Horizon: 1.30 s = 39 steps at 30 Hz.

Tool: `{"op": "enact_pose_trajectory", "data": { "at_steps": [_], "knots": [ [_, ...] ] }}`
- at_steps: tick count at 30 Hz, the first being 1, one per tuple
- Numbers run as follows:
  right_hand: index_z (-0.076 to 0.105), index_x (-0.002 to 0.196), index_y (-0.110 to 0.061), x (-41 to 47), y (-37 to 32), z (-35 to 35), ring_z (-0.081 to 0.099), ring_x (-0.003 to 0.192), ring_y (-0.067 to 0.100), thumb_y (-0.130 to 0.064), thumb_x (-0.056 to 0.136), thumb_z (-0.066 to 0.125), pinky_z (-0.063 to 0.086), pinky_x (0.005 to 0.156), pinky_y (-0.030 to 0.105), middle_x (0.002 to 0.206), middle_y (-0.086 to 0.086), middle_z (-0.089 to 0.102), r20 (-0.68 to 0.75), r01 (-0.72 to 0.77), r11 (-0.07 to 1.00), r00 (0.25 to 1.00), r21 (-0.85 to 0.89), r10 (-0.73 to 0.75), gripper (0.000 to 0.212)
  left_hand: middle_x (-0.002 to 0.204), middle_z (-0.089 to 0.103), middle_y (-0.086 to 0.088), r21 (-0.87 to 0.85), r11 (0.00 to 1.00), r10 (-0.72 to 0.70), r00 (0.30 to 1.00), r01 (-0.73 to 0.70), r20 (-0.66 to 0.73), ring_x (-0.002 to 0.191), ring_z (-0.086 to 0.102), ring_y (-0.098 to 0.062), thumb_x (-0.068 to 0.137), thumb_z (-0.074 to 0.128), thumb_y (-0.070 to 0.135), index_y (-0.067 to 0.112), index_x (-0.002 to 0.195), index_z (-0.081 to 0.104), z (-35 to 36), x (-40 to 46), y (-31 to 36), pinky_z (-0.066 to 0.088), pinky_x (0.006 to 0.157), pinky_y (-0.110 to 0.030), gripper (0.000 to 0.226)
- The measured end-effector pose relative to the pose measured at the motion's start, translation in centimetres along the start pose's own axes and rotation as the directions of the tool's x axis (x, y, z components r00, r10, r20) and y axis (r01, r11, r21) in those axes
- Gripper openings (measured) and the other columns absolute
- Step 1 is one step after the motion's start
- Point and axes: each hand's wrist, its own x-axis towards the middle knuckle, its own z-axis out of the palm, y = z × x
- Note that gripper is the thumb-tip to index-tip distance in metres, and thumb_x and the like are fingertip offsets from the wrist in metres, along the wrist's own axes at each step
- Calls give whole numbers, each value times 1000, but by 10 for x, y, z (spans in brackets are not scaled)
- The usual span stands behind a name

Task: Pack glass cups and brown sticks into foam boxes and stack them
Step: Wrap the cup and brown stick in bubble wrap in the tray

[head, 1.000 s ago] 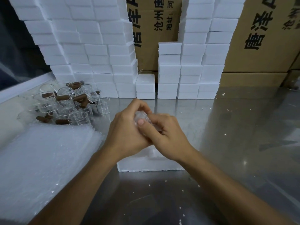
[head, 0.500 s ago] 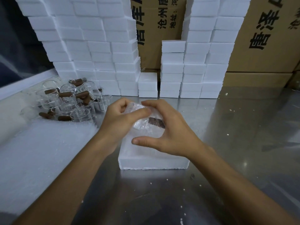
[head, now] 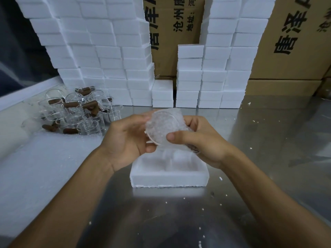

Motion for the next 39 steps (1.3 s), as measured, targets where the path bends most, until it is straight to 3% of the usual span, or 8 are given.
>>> {"op": "enact_pose_trajectory", "data": {
  "at_steps": [2, 6, 11, 18, 23, 33, 36, 39],
  "knots": [
    [63, 100, 14, 0, 1, -2, 47, 88, 38, -25, 61, 83, 32, 81, 46, 90, 41, 54, 25, -43, 997, 999, 71, 41, 59, 101, 64, -11, -2, 1000, -10, 1000, 10, -13, 71, 58, -13, 60, 87, 41, 9, 108, 74, -2, 0, -3, 44, 45, -20, 59],
    [70, 99, 0, 0, 2, -3, 68, 84, 21, -18, 64, 79, 53, 76, 27, 90, 12, 71, 125, -99, 977, 989, 188, 77, 40, 93, 68, -8, 83, 996, -20, 998, 25, -61, 67, 57, -11, 55, 92, 45, 11, 104, 77, -3, 2, -6, 45, 44, -18, 62],
    [72, 103, -4, 1, 2, -1, 67, 89, 20, -20, 65, 77, 52, 80, 25, 95, 10, 72, 143, -150, 969, 982, 195, 124, 41, 74, 67, 1, 172, 984, -38, 996, 51, -75, 60, 56, -9, 67, 79, 34, 17, 90, 79, -7, 1, -6, 44, 44, -18, 29],
    [66, 110, -1, -1, -2, -1, 64, 94, 25, -13, 68, 71, 48, 88, 30, 99, 14, 68, 268, -210, 932, 955, 295, 130, 45, 98, 57, -16, 163, 981, -110, 994, 108, 6, 74, 53, -17, 53, 91, 48, -8, 120, 62, -9, 0, -7, 49, 48, -22, 92],
    [66, 109, -2, -3, -5, 1, 68, 86, 17, -4, 67, 69, 54, 78, 24, 93, 8, 71, 368, -257, 897, 922, 359, 117, 42, 79, 37, -30, 99, 985, -158, 960, 138, 233, 31, 32, 0, 73, 82, 36, -16, 120, 50, -11, -4, -6, 29, 37, -13, 77],
    [66, 107, 0, -7, -16, -1, 67, 80, 19, -4, 60, 74, 56, 74, 25, 89, 9, 69, 402, -247, 953, 902, 178, 158, 47, 72, 31, -26, 334, 939, -195, 927, 81, 321, 46, 18, -19, 68, 83, 32, -10, 113, 59, -9, -5, 2, 25, 38, -14, 66],
    [66, 113, 2, -7, -21, -2, 67, 86, 21, 2, 63, 74, 56, 79, 27, 95, 11, 70, 363, -210, 974, 916, 83, 167, 50, 75, 36, -20, 329, 942, -184, 929, 73, 322, 47, 30, -16, 71, 69, 18, 2, 118, 64, -7, -5, 2, 24, 37, -18, 51],
    [63, 120, 4, -7, -25, -5, 67, 95, 26, 4, 68, 71, 53, 89, 35, 105, 20, 70, 272, -169, 985, 947, -38, 173, 52, 81, 56, -13, 316, 947, -143, 952, 52, 270, 55, 52, -13, 72, 67, 13, -2, 124, 60, -6, -5, 1, 42, 41, -20, 55]
  ]
}}
